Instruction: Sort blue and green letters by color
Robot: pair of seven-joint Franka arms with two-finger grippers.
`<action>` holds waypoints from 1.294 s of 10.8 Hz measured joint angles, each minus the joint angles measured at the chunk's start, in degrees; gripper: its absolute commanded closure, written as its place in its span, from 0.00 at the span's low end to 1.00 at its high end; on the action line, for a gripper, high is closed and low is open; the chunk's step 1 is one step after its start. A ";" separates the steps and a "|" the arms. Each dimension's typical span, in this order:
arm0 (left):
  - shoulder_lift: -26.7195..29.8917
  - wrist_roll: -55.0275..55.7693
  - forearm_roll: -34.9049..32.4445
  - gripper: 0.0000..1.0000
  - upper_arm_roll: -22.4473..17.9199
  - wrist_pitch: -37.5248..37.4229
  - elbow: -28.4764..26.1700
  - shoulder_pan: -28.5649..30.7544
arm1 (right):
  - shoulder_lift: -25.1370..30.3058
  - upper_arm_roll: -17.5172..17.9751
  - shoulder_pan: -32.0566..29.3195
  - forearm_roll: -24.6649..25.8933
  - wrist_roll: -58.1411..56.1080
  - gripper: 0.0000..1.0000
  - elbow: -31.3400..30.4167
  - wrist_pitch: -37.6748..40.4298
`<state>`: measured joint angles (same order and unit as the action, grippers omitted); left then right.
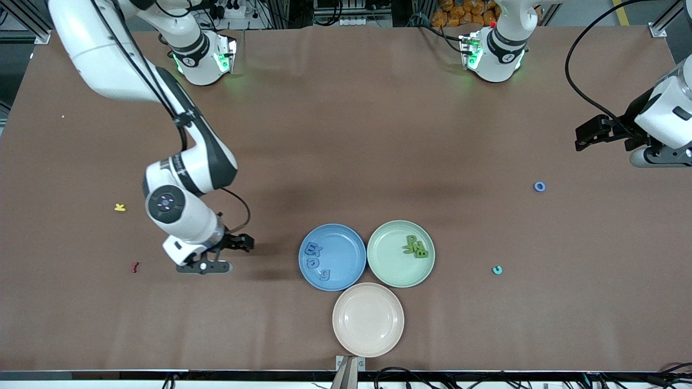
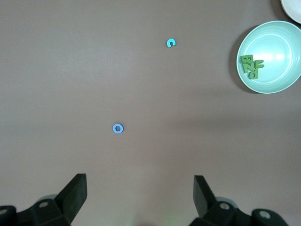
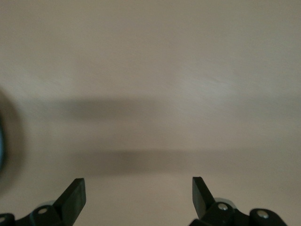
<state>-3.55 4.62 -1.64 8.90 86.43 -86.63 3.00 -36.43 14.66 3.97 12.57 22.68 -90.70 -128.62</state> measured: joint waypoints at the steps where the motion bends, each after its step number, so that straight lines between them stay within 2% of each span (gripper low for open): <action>1: -0.02 0.00 0.00 0.00 0.01 0.00 0.02 0.00 | 3.00 -0.30 -1.23 0.00 -2.07 0.00 -3.73 0.02; 5: -0.11 0.00 0.00 0.00 0.01 0.00 0.15 0.00 | 15.60 -3.24 -3.02 -0.02 -8.79 0.00 -15.69 1.10; 6: -0.12 0.00 0.00 0.00 0.01 0.00 0.17 0.00 | 17.94 -3.49 -3.63 -0.46 -10.22 0.00 -16.66 3.07; 8: -0.15 0.00 0.00 0.00 0.00 0.00 0.19 0.01 | 21.74 -4.69 -4.52 -5.44 -14.74 0.00 -16.98 7.51; 10: -0.19 0.00 0.00 0.00 0.00 0.00 0.21 0.01 | 24.84 -7.37 -4.84 -9.39 -19.04 0.00 -14.82 14.13; 14: -0.26 0.00 0.00 0.00 0.00 0.00 0.22 0.00 | 27.98 -9.00 -4.99 -9.81 -21.45 0.00 -1.93 29.58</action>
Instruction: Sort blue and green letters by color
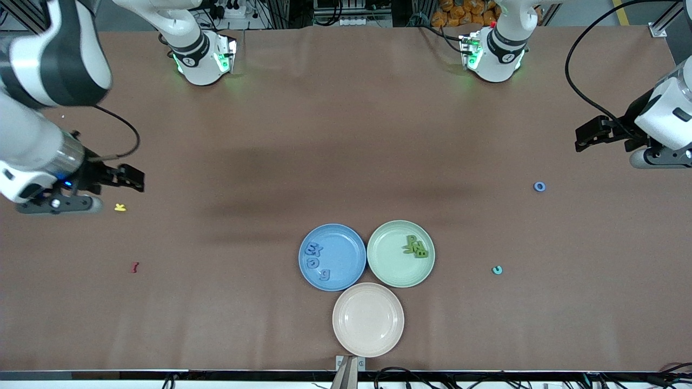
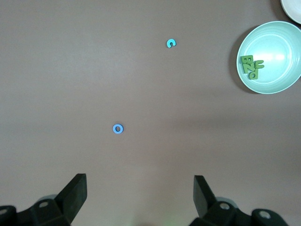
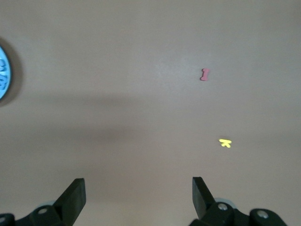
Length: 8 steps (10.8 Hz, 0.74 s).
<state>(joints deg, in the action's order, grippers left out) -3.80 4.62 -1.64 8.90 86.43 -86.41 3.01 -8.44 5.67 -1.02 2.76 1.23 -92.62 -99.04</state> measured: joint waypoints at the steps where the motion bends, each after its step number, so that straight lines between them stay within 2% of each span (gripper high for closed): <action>1: -0.01 0.00 0.00 0.00 0.01 0.00 0.01 0.00 | 0.44 -0.55 -0.01 -0.04 -1.51 0.00 3.39 3.66; 3: -0.03 0.00 0.00 0.00 0.01 0.00 0.03 0.00 | 1.41 -1.63 -0.02 -0.15 -3.51 0.00 7.27 7.69; 8: -0.06 0.00 0.00 0.00 0.01 0.00 0.06 0.00 | 4.84 -1.77 -0.09 -0.24 -3.85 0.00 8.04 9.18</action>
